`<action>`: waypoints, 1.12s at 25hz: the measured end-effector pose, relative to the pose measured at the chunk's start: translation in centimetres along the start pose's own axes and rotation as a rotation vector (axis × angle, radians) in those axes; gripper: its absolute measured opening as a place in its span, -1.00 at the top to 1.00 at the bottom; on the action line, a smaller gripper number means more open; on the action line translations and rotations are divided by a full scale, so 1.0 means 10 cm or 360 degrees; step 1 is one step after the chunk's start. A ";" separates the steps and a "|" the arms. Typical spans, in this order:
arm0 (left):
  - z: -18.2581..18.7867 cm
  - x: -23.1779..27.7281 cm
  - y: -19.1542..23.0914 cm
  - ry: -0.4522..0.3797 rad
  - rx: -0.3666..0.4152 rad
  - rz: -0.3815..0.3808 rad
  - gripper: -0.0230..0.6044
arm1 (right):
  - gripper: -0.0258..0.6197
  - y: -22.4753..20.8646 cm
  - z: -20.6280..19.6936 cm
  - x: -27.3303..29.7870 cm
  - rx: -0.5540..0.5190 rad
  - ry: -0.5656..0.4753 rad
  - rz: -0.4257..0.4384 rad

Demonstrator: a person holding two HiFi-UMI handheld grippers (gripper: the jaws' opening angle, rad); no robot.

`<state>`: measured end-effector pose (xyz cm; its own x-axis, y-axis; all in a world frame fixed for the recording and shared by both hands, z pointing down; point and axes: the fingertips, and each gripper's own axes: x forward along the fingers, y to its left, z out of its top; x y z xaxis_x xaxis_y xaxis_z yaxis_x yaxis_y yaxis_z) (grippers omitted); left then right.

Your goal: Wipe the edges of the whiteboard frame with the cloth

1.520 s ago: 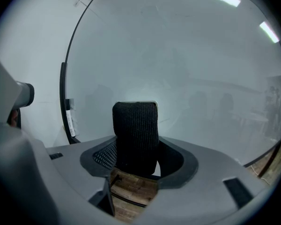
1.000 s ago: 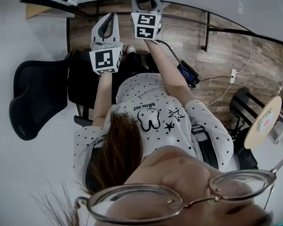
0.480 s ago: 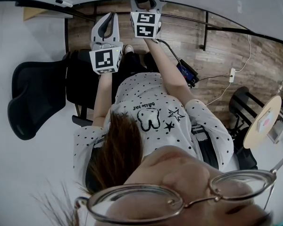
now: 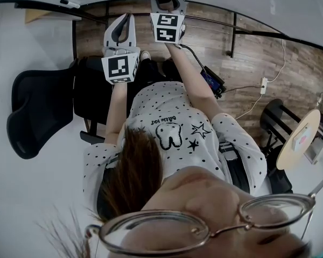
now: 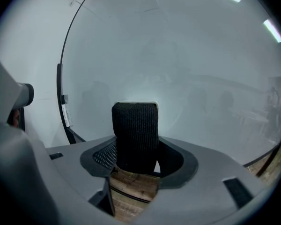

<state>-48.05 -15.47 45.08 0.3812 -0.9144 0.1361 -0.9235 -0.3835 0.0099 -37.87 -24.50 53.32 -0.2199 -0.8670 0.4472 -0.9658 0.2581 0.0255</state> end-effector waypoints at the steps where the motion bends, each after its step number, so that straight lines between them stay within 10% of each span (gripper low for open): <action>1: 0.00 0.01 -0.01 0.0000 0.0002 -0.0002 0.86 | 0.18 -0.01 0.00 0.00 0.0001 0.0000 0.0001; 28: 0.06 0.19 -0.42 -0.0017 0.0011 -0.0013 0.86 | 0.18 -0.49 -0.07 -0.16 0.0023 -0.0009 -0.0010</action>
<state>-43.45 -15.73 44.74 0.3890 -0.9127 0.1254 -0.9201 -0.3916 0.0038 -32.69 -24.15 53.08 -0.2144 -0.8710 0.4421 -0.9691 0.2463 0.0151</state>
